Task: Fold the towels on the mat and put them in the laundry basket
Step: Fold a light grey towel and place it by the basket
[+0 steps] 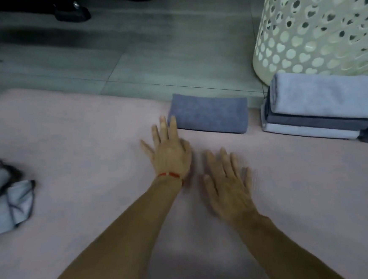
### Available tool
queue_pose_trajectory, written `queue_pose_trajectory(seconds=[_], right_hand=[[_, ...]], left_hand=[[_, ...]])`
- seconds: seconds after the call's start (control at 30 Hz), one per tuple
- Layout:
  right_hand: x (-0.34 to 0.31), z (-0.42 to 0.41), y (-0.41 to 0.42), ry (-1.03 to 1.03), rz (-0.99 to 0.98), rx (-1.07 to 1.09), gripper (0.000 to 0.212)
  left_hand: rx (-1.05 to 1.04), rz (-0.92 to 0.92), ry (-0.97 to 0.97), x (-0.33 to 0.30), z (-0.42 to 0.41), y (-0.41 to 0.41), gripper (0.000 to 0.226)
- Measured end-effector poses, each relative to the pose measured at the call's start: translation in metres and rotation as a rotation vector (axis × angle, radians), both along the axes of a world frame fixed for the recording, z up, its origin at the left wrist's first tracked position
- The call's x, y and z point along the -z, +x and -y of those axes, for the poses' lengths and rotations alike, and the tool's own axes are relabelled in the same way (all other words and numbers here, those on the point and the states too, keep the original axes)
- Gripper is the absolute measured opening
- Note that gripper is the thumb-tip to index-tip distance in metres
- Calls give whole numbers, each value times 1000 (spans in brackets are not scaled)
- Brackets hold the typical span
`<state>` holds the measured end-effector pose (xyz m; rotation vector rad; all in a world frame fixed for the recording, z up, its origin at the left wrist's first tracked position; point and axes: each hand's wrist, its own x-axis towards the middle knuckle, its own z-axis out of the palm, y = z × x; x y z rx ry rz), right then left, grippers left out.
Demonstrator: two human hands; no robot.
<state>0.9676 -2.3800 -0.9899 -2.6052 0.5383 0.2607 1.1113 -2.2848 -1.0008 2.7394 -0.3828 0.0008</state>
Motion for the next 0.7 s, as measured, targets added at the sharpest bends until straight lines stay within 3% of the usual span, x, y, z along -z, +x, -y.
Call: queue_pose_trajectory(seconds=[0.1, 0.2, 0.27, 0.37, 0.5, 0.53, 0.6, 0.7], right_hand=[[-13, -22, -11, 137, 91, 35, 63], [-25, -70, -2, 123, 123, -72, 67], [-33, -115, 9, 93, 125, -167, 65], [-47, -185, 26, 90, 194, -249, 60], [-63, -251, 34, 181, 238, -318, 55], [-66, -260, 33, 180, 226, -347, 54], [-68, -267, 31, 168, 193, -389, 52], [-68, -263, 28, 307, 219, -323, 45]], left_hand=[[9, 1, 46, 13, -94, -44, 68], [-137, 28, 137, 15, -200, -56, 63], [-285, 54, 200, 12, -269, -50, 59], [-481, 46, 300, 2, -353, -28, 72], [-660, 32, 358, -13, -424, 12, 63], [-646, 25, 326, -18, -435, 20, 63], [-545, 13, 43, -31, -441, 27, 52], [-469, 96, -252, -54, -412, 5, 34]])
